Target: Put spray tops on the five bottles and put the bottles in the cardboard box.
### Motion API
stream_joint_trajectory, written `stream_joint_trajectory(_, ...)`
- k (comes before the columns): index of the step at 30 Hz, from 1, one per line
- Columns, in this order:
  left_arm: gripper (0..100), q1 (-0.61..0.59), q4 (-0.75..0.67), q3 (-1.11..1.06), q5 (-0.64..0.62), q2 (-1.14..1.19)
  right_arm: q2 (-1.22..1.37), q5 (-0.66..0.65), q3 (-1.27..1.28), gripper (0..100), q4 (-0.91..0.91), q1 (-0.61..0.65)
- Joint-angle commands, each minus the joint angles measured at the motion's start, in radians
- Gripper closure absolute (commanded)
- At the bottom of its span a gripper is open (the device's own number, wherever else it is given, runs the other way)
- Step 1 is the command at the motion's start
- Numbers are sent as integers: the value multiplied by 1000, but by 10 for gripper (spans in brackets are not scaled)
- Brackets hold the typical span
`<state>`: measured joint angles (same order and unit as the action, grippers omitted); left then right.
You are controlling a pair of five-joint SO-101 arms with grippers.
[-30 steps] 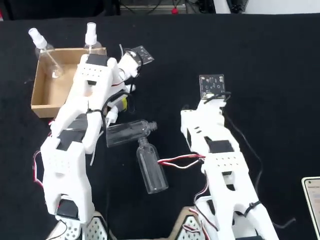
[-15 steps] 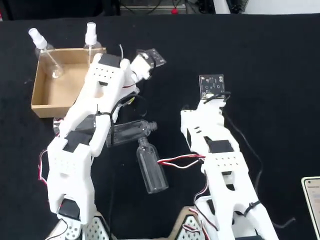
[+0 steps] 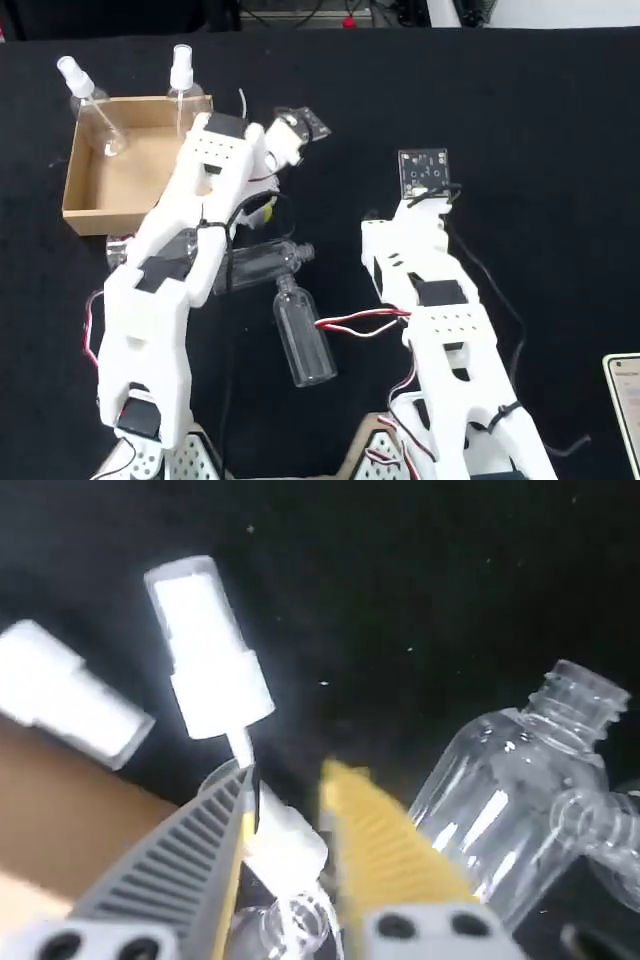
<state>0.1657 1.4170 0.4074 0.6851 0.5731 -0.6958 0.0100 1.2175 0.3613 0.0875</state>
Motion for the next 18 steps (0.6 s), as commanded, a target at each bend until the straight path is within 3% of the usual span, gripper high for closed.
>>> stream_joint_trajectory(1, 835, -1, 0, 59, -9, 5, -2, -8, -10, 884, -26, -15)
stream_joint_trajectory(9, 888, 10, -31, 59, -9, 9, -2, -8, -10, 884, -26, -15)
stream_joint_trajectory(13, 973, 8, -64, 50, -11, 11, -2, -8, -10, 884, -26, -17)
stream_joint_trajectory(18, 970, 12, -57, 94, -77, -3, -1, -8, -10, 884, -26, -15)
